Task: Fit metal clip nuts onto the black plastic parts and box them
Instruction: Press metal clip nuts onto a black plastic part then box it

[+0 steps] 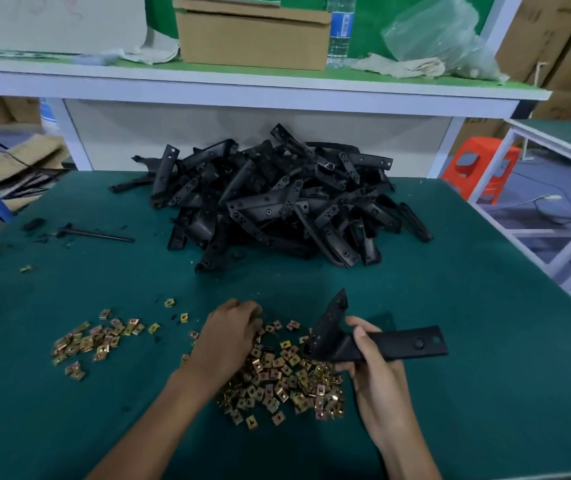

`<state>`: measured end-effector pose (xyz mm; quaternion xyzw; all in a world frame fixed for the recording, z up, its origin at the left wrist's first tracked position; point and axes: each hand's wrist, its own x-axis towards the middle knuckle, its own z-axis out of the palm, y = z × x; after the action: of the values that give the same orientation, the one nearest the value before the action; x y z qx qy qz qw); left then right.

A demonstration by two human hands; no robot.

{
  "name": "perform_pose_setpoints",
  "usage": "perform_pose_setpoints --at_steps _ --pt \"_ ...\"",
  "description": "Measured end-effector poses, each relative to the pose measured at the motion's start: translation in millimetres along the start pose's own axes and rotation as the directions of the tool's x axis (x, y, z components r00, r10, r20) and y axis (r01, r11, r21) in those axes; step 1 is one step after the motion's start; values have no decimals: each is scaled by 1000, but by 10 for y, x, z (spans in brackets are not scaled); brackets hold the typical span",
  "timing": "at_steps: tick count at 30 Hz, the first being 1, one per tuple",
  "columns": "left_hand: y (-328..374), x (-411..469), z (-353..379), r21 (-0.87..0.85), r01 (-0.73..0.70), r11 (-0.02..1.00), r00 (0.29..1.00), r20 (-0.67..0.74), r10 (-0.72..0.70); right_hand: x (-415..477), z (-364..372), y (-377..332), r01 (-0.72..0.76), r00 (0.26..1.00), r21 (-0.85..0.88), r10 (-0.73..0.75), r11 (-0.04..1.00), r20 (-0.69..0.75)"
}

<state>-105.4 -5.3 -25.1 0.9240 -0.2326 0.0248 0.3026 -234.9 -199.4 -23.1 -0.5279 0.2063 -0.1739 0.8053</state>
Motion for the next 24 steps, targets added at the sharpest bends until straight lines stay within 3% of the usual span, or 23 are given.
perform_pose_setpoints --at_steps 6,8,11,18,24 --pt "116 -114 -104 -86 2 996 990 -144 -15 14 1 24 17 1000 20 -17 1000 -9" --pt "246 -220 -159 -259 62 964 983 -150 -104 21 -2 35 35 999 20 -35 999 3" --pt "485 -388 -168 -580 214 786 971 41 -234 29 -3 43 42 999 -14 -41 999 22" --pt "723 -596 -99 -859 394 326 903 297 -309 59 -70 113 43 999 -35 -43 998 28" --pt "704 -601 -90 -859 395 325 899 290 -328 51 -91 127 54 996 -65 -49 996 78"
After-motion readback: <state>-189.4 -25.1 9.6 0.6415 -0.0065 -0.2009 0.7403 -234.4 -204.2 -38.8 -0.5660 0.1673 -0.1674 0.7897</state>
